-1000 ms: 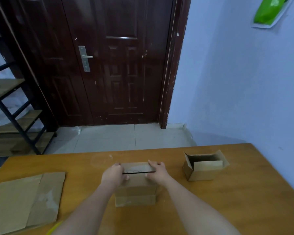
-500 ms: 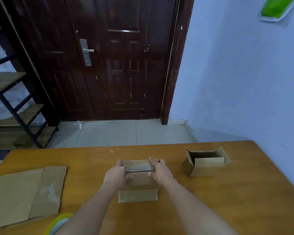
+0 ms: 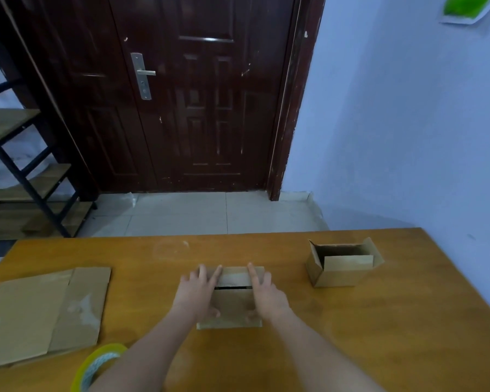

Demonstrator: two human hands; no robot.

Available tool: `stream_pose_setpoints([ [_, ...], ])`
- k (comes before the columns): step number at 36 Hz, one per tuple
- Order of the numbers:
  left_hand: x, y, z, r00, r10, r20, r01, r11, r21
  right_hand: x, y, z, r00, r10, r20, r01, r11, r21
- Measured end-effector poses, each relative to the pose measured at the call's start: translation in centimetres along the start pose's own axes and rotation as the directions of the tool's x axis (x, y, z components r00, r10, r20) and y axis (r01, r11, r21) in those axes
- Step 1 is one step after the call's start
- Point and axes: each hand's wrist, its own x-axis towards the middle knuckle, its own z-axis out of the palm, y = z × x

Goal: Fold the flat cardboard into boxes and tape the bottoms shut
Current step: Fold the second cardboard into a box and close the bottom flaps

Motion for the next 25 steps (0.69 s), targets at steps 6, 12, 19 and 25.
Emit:
stream_pose_setpoints([
  [6,0.1,1.3,0.9,1.0,-0.015,-0.022,0.016,0.998,0.063,-0.5,-0.9,0.1,0.996,0.032,-0.088,-0.035,0.999,-0.038],
  [12,0.1,1.0,1.0,0.997,0.073,-0.003,-0.073,0.997,0.026,-0.5,-0.2,0.0,0.999,0.016,-0.031,-0.018,0.998,-0.057],
  [19,-0.3,0.9,2.2,0.986,0.151,0.074,-0.15,0.989,-0.016,-1.1,0.1,0.3,0.993,-0.003,0.117,0.013,0.997,-0.082],
  [25,0.2,0.7,2.1,0.981,0.123,0.148,-0.125,0.992,0.008,-0.5,-0.1,0.0,0.987,0.011,0.157,0.005,0.995,-0.101],
])
